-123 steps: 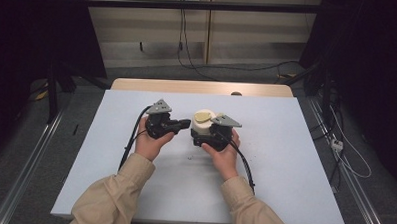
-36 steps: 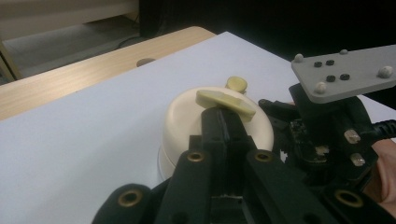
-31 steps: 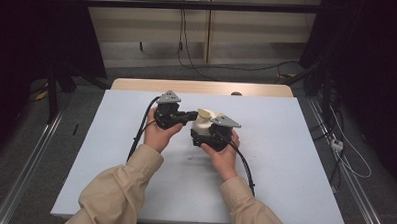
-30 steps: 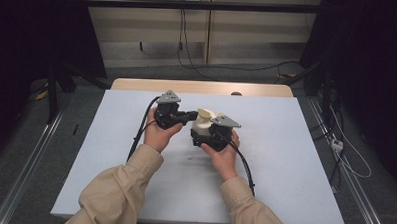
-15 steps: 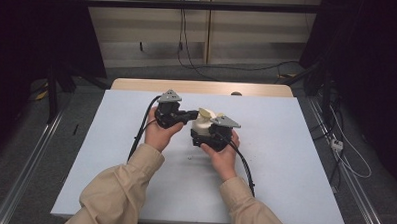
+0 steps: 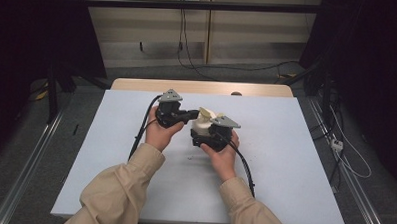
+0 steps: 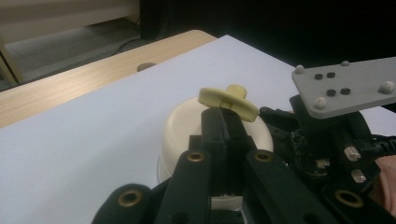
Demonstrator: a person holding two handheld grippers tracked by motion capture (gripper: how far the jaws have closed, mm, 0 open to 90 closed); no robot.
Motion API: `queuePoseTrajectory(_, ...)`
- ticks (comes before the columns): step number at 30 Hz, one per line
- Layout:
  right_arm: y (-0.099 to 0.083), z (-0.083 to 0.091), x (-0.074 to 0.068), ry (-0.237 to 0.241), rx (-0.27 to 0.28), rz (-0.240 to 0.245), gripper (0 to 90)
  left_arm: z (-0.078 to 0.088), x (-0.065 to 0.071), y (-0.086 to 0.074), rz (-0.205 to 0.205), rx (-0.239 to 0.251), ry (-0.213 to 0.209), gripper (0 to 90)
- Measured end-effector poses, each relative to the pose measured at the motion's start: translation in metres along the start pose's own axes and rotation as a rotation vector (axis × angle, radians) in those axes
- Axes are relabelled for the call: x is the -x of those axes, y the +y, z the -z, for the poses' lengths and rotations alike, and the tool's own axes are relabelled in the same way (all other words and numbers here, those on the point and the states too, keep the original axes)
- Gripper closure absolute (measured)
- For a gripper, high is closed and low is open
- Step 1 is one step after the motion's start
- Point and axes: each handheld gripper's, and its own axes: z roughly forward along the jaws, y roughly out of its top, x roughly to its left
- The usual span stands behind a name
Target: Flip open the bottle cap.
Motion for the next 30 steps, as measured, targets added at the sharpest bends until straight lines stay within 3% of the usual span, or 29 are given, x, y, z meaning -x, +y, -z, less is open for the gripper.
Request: queuePoseTrajectory(30, -0.0003, -0.0001, -0.001, -0.005, -0.002, 0.008, 2.9, -0.0052, 0.0026, 0.004, -0.001, 0.001, -0.004, 90.0)
